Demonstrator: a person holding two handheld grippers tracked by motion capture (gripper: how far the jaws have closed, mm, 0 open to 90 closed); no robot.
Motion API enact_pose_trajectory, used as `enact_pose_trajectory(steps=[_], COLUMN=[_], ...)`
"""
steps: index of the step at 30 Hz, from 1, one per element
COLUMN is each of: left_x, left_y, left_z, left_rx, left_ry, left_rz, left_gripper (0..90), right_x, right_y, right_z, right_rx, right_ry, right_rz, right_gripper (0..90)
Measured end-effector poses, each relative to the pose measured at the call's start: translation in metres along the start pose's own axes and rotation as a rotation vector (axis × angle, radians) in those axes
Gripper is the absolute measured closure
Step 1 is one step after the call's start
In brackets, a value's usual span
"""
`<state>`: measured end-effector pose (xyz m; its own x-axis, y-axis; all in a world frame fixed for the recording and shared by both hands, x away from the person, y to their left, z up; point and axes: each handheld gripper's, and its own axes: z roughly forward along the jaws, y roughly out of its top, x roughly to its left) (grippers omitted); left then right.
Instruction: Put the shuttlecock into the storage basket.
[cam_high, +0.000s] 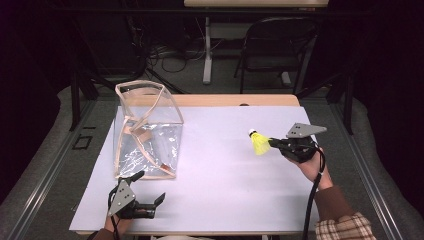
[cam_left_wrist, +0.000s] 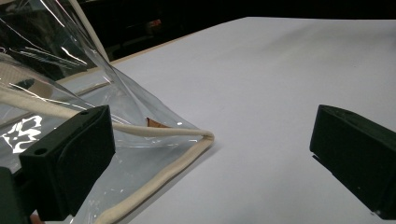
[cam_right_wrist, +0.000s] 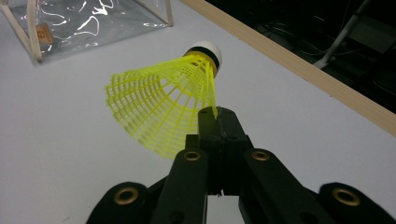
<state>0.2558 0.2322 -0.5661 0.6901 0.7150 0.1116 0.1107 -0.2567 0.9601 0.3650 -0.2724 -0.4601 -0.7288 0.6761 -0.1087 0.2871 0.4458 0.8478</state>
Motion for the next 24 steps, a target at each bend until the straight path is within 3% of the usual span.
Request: enact_pose_trajectory(steps=[24], left_x=[0.000], left_y=[0.000], left_z=[0.000], left_rx=[-0.003], left_ry=[0.002], left_rz=[0.001], left_gripper=[0.0], right_x=[-0.005], right_y=[0.024], right_z=[0.000], right_rx=[-0.018], right_ry=[-0.042], right_rz=[0.006], right_gripper=[90.0])
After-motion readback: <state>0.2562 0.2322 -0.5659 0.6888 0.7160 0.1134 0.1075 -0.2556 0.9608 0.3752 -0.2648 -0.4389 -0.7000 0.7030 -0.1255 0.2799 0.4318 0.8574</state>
